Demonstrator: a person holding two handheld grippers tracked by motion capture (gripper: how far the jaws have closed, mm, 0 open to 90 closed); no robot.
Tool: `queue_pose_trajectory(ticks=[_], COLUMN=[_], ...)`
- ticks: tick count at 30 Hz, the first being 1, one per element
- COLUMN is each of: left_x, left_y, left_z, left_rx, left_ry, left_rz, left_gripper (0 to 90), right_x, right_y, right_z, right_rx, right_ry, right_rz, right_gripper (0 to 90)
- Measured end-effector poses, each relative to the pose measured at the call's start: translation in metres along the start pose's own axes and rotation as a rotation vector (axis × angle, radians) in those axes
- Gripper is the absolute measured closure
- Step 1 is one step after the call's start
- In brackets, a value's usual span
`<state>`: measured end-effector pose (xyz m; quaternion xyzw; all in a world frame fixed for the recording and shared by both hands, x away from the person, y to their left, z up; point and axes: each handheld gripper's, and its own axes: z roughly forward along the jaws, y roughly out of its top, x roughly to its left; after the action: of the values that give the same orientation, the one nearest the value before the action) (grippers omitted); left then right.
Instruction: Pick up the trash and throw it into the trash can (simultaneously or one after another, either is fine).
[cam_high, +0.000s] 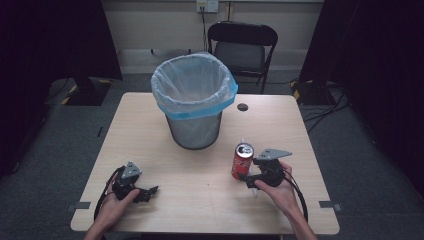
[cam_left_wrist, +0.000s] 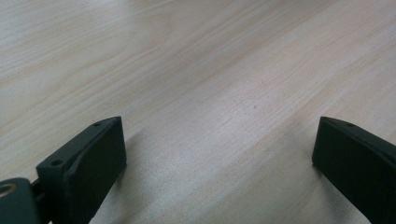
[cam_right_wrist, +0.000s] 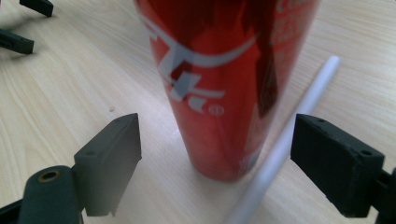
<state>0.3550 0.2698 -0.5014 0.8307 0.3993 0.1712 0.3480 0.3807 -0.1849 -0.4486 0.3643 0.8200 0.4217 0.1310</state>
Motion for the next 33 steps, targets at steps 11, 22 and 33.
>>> queue_pose_trajectory(ticks=[11,22,33], left_x=[0.0,0.0,0.0], left_y=[0.0,0.0,0.0], left_z=[0.0,0.0,0.0], left_rx=[0.0,0.0,0.0], left_ry=[0.001,0.0,0.0], left_rz=[0.0,0.0,0.0], left_gripper=[2.4,2.4,2.4], right_x=[0.004,0.003,0.002], right_y=[-0.002,-0.003,-0.002], right_z=[0.02,0.03,0.032], right_rx=[0.016,0.043,0.046], right_ry=[-0.016,-0.039,-0.061], right_rz=[-0.012,-0.03,-0.044], right_gripper=[20.3,24.0,34.0])
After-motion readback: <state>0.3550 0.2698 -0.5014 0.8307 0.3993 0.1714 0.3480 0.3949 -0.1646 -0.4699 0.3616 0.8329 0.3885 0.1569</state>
